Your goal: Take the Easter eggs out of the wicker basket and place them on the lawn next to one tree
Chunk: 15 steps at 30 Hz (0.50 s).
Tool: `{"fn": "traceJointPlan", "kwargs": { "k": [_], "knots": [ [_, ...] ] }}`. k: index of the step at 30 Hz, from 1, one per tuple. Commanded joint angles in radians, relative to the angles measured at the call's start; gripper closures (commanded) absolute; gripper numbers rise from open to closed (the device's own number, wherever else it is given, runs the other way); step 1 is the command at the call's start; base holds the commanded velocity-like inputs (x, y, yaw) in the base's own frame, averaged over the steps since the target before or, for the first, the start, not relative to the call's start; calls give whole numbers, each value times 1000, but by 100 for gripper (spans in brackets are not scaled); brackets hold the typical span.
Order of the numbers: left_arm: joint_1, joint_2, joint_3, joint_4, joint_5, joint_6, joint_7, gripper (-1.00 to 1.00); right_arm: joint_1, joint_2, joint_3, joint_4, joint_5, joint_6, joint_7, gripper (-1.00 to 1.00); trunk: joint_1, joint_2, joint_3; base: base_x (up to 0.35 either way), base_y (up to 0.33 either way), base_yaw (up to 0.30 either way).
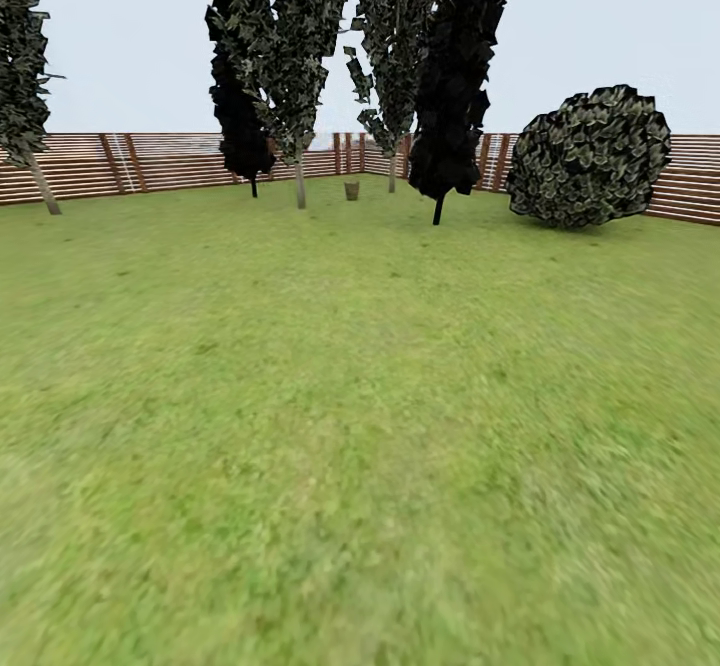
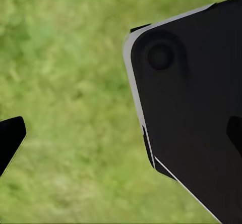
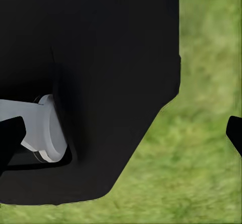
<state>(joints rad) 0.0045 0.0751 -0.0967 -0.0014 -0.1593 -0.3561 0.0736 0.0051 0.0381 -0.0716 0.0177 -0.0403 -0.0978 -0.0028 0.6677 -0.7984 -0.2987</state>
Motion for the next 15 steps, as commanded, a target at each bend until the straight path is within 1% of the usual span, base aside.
{"fn": "traceJointPlan", "kwargs": {
  "k": [1,15],
  "knots": [
    [0,0,-8,0,-7,-3,8,-100,0,0,-7,2,-4,-7,0,-100,1,-1,-1,340,0,0],
    [0,0,-8,0,-7,-3,8,-100,0,0,-7,2,-4,-7,0,-100,1,-1,-1,340,0,0]
  ]
}}
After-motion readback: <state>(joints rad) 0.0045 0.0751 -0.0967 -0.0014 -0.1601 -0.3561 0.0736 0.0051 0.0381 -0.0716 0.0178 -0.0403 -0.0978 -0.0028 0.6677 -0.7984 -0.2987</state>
